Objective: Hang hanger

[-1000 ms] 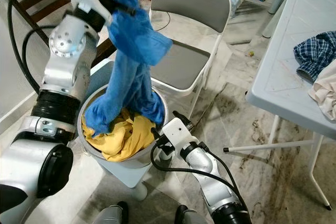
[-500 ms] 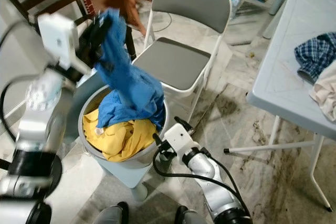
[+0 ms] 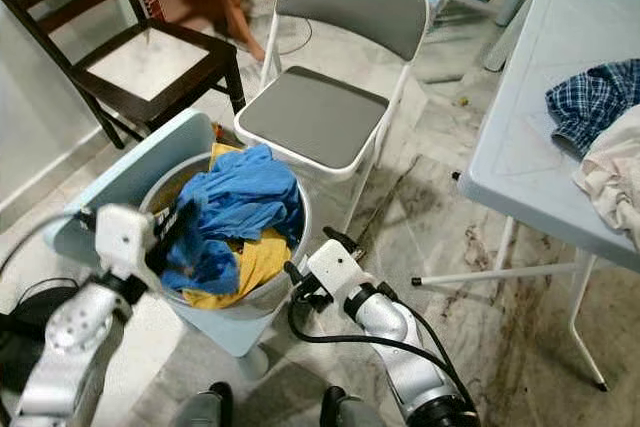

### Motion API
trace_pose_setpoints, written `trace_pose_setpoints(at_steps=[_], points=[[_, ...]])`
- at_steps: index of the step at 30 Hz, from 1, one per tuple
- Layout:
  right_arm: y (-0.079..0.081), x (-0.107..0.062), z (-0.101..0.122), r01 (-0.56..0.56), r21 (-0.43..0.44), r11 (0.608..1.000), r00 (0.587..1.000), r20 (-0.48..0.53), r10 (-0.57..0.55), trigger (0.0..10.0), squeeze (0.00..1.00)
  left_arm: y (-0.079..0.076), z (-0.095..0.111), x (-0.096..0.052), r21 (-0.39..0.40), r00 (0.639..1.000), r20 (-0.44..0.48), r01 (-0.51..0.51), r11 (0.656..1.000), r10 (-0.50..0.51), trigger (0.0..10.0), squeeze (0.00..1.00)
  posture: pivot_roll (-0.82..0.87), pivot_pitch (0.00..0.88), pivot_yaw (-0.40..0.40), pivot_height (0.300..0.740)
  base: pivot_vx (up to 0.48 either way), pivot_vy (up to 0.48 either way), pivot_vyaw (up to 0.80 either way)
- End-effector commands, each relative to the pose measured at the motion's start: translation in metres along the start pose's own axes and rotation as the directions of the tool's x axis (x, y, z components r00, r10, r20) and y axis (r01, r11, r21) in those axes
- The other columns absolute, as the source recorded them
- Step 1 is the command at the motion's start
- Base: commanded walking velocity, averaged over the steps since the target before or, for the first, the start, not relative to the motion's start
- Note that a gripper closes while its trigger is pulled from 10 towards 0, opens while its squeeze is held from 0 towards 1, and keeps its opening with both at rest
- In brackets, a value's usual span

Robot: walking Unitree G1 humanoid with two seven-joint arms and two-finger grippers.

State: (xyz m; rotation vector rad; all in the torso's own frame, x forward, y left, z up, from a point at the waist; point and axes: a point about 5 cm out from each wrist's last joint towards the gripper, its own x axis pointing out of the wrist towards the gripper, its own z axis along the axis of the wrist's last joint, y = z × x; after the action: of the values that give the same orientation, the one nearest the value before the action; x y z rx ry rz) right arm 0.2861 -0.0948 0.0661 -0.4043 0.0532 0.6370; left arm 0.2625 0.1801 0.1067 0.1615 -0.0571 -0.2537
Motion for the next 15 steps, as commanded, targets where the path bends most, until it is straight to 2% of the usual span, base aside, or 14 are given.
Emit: trace_pose_setpoints(at_steps=[1,2,3,4,10,12,13,15], points=[[0.003,-0.005,-0.007,-0.014,-0.003,1.000,1.000,-0.026,0.014,10.0,0.00,0.004,-0.009,-0.007,0.029,0.999,-0.031,-0.044,0.999,0.045,10.0,0.00,0.24,0.257,-0.070,0.740,0.000,0.000,0.00],[0.003,-0.005,-0.007,-0.017,-0.003,1.000,0.999,-0.027,0.017,10.0,0.00,0.006,-0.011,-0.009,0.033,0.998,-0.038,-0.057,0.998,0.058,10.0,0.00,0.24,0.258,-0.070,0.740,0.000,0.000,0.00],[0.004,-0.006,-0.008,-0.020,-0.004,1.000,0.999,-0.029,0.020,10.0,0.00,0.008,-0.012,-0.010,0.037,0.996,-0.042,-0.072,0.997,0.074,10.0,0.80,0.24,0.259,-0.070,0.740,0.000,0.000,0.00],[0.004,-0.006,-0.008,-0.025,-0.004,1.000,0.999,-0.031,0.025,10.0,0.00,0.013,-0.014,-0.013,0.052,0.992,-0.051,-0.112,0.992,0.114,10.0,1.00,0.25,0.261,-0.071,0.740,0.000,0.000,0.00],[0.007,-0.006,-0.007,-0.061,0.014,0.998,0.998,-0.023,0.061,10.0,0.00,0.023,-0.014,-0.017,0.142,0.978,-0.044,-0.198,0.970,0.206,10.0,1.00,0.25,0.264,-0.072,0.740,0.000,0.000,0.00],[0.006,-0.007,-0.007,-0.068,0.015,0.998,0.997,-0.021,0.069,10.0,0.00,0.026,-0.016,-0.021,0.190,0.968,-0.049,-0.234,0.953,0.248,10.0,1.00,0.25,0.264,-0.073,0.740,0.000,0.000,0.00],[0.004,-0.008,-0.008,-0.068,0.015,0.998,0.997,-0.023,0.068,10.0,0.00,0.030,-0.018,-0.025,0.233,0.952,-0.060,-0.279,0.932,0.300,10.0,1.00,0.25,0.265,-0.074,0.740,0.000,0.000,0.00],[0.004,-0.009,-0.008,-0.068,0.016,0.998,0.997,-0.023,0.068,10.0,0.00,0.032,-0.018,-0.026,0.248,0.947,-0.064,-0.292,0.924,0.316,10.0,1.00,0.25,0.266,-0.075,0.740,0.000,0.000,0.00]])
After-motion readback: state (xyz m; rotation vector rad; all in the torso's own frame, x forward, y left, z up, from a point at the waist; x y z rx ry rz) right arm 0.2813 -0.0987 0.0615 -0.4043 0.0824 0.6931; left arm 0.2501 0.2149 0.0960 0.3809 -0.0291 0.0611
